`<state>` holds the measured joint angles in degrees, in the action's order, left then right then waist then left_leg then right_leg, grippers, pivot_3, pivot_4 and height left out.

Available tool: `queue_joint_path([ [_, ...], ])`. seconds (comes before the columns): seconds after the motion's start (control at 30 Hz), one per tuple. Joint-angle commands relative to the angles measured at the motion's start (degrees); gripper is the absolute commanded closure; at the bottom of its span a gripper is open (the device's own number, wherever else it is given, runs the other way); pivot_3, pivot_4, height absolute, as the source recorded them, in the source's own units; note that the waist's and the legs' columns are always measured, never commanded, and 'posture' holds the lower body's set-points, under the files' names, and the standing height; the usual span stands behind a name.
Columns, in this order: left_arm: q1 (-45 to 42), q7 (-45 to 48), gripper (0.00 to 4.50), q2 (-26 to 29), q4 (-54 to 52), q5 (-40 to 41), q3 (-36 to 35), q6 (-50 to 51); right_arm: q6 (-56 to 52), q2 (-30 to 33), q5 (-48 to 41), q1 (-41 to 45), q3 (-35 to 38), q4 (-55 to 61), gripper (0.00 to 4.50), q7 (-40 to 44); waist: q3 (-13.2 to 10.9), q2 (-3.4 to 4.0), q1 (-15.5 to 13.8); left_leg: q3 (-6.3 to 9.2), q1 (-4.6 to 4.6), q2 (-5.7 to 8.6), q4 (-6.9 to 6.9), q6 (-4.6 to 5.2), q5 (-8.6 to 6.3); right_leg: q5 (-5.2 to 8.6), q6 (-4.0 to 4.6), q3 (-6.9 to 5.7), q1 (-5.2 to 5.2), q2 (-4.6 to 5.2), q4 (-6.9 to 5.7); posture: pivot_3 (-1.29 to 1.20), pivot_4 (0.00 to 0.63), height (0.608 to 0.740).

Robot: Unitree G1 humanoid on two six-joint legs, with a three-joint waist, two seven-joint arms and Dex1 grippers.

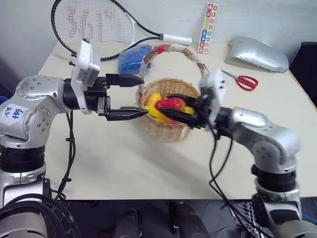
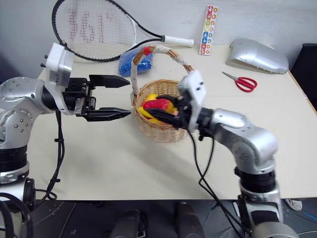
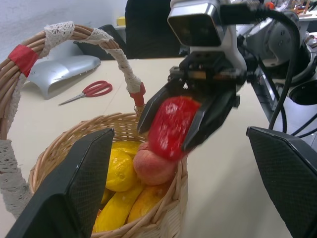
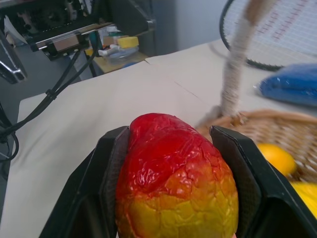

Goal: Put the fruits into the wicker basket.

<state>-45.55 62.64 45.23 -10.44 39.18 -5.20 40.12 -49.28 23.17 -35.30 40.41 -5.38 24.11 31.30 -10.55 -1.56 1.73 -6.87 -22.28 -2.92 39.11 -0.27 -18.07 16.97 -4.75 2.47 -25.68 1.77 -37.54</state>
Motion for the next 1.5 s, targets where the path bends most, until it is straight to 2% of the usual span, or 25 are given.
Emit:
queue_joint_path([
  [0.03, -1.55, -0.01, 0.0, 0.63, -1.13, 1.41, -1.68, 0.17, 7.25, -0.74, 10.98, 3.32, -6.44, -4.86, 2.29, -3.24, 0.0, 0.0, 0.02, 0.0, 0.0, 0.07, 0.01, 0.0, 0.0, 0.0, 0.0, -0.03, 0.0, 0.0, 0.03, 0.0, 0.15, 0.74],
  [0.1, -1.7, 0.21, 0.0, 0.77, -0.53, 1.0, -1.71, -0.23, 13.02, -1.66, 19.04, 5.09, -10.9, -11.78, 2.29, -5.64, 0.01, -0.02, 0.14, 0.0, 0.03, 0.09, 0.01, 0.0, 0.0, 0.0, 0.0, -0.07, 0.0, 0.0, 0.03, 0.0, 0.15, 0.74],
  [0.17, -1.96, 0.3, 0.0, 0.81, 0.09, 0.65, -1.73, -0.5, 16.13, -3.27, 23.37, 6.65, -11.98, -16.4, 2.29, -8.19, 0.01, -0.02, 0.19, -0.01, 0.03, 0.12, 0.01, 0.0, 0.0, 0.01, 0.02, -0.06, 0.0, 0.0, 0.08, 0.0, 0.15, 0.74],
  [0.3, -2.86, 0.33, 0.0, 0.93, 0.38, 0.68, -1.81, -0.32, 14.69, -7.04, 20.08, 7.2, -8.96, -15.51, 0.92, -5.99, 0.01, -0.02, 0.26, 0.01, -0.02, 0.01, 0.0, -0.01, 0.0, 0.01, 0.02, -0.03, -0.02, -0.01, -0.09, 0.0, 0.15, 0.74],
  [0.4, -2.68, 0.42, 0.0, 1.07, 0.39, 0.57, -1.84, -0.48, 13.57, -3.67, 18.95, 5.37, -7.3, -10.23, 0.02, -2.23, 0.01, -0.01, 0.33, 0.03, -0.02, -0.17, -0.01, -0.01, 0.0, 0.01, 0.02, -0.05, -0.02, -0.01, -0.1, 0.0, 0.15, 0.74],
  [0.53, -1.88, 0.41, 0.0, 1.53, 0.54, 0.16, -2.07, -0.8, 8.33, 5.45, 12.67, 0.98, -0.56, 1.48, 0.02, 3.94, 0.01, -0.02, -0.16, 0.11, -0.04, -0.13, -0.01, 0.02, -0.02, 0.01, 0.02, -0.22, 0.02, 0.04, -0.05, 0.0, 0.15, 0.74],
  [0.7, -1.23, 0.75, 0.0, 1.79, 0.3, 0.49, -2.02, -0.64, -3.85, 17.78, -6.06, -10.15, 16.86, 14.31, 0.02, 11.62, 0.01, -0.02, -0.23, 0.1, -0.03, -0.06, 0.0, 0.12, -0.07, 0.01, 0.01, -0.42, 0.09, 0.15, 0.02, 0.0, 0.15, 0.74],
  [0.77, -1.5, 0.83, 0.0, 1.63, 0.47, 0.37, -1.85, -0.71, -6.8, 19.79, -10.61, -13.49, 22.23, 15.3, 0.02, 10.44, 0.01, -0.04, -0.2, 0.16, -0.01, -0.09, -0.02, 0.16, -0.1, 0.01, 0.01, -0.4, 0.17, 0.14, 0.16, 0.0, 0.15, 0.74],
  [0.9, -2.02, 0.92, 0.0, 1.05, 0.86, 0.19, -1.42, -1.05, -5.32, 17.66, -5.4, -13.77, 21.6, 10.82, 0.02, 1.94, 0.0, -0.05, 0.7, -0.04, 0.21, 0.05, -0.02, 0.19, -0.12, 0.01, 0.01, -0.3, 0.19, 0.11, 0.17, 0.0, 0.15, 0.74],
  [1.0, -2.51, 0.92, 0.0, 0.62, 1.32, -0.34, -0.8, -1.56, -3.68, 12.63, -1.94, -10.71, 18.7, 5.95, 0.02, -4.68, 0.01, -0.06, 0.97, 0.03, 0.24, 0.05, -0.02, 0.13, -0.07, 0.03, 0.05, -0.02, 0.18, -0.03, 0.09, 0.0, 0.15, 0.74],
  [1.13, -3.88, 0.33, 0.0, -0.09, 2.09, -0.47, -0.69, -1.69, 1.66, 4.07, 6.45, -4.17, 12.45, -6.13, 0.02, -11.89, 0.0, -0.05, 1.41, 0.02, 0.17, 0.05, -0.03, -0.13, 0.07, 0.04, 0.07, 0.07, 0.07, -0.09, 0.04, 0.0, 0.15, 0.74],
  [1.27, -4.35, -0.38, 0.0, -0.61, 2.43, -0.35, -1.02, -1.6, 5.11, 0.85, 8.33, -2.04, 11.86, -11.16, 0.94, -12.19, -0.01, -0.03, 1.26, 0.02, 0.06, 0.0, -0.11, -0.13, 0.07, 0.04, 0.07, 0.07, -0.05, -0.08, -0.02, 0.0, 0.15, 0.74],
  [1.5, -2.32, -1.75, 0.0, -0.6, 0.44, 0.62, -2.45, -1.44, 6.33, 1.63, 9.2, -5.81, 11.02, -8.98, 3.38, -10.12, -0.01, -0.03, 1.28, 0.03, -0.04, -0.13, -0.08, -0.01, 0.0, 0.03, 0.06, 0.03, -0.04, 0.02, -0.06, 0.0, 0.15, 0.74],
])
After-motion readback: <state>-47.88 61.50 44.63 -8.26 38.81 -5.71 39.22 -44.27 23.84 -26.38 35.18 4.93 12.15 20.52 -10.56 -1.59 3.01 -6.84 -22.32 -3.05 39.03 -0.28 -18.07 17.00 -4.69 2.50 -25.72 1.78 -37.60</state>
